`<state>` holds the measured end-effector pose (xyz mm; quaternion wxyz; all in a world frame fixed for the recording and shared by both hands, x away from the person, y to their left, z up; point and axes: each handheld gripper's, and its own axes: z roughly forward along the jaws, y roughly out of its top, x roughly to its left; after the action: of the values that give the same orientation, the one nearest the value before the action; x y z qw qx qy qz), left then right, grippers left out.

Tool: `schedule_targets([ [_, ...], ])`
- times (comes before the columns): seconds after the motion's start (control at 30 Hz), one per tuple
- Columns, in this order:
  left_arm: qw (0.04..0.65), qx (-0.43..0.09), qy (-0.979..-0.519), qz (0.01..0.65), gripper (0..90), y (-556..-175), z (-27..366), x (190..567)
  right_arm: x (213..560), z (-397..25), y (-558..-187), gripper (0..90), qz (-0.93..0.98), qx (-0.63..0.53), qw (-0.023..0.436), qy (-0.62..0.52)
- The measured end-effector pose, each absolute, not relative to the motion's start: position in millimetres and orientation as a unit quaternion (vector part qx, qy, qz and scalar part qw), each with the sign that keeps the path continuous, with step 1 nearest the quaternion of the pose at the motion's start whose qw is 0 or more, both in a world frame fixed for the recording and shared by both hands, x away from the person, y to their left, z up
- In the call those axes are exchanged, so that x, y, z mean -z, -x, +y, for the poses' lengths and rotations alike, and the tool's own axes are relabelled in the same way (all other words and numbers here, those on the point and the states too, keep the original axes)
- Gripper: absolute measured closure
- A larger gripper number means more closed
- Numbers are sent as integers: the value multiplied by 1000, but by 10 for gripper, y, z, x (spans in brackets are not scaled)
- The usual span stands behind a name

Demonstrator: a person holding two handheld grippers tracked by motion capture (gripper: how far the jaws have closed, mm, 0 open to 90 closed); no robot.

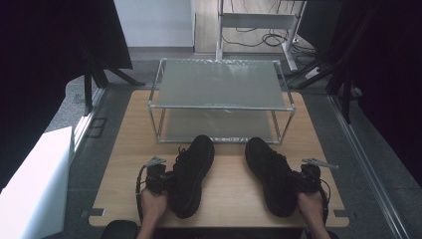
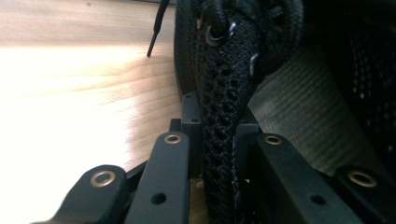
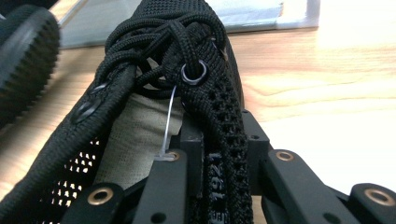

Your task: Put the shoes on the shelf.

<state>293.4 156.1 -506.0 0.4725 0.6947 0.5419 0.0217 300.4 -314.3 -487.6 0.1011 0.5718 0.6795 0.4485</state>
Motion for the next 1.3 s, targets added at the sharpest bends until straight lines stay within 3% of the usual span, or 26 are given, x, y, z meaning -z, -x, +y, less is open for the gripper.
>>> schedule_targets([
  [0.23,484,-22,-693,534,806,-2949,1530,4969,4822,-3153,-2990,770,649,-493,50,-577],
  [0.57,533,4,-656,535,805,-2972,1559,4810,4755,-3171,-3019,769,600,-549,-7,-582],
  [1.3,594,0,-618,515,800,-2882,1498,4429,4458,-2872,-3018,768,551,-619,-56,-557],
])
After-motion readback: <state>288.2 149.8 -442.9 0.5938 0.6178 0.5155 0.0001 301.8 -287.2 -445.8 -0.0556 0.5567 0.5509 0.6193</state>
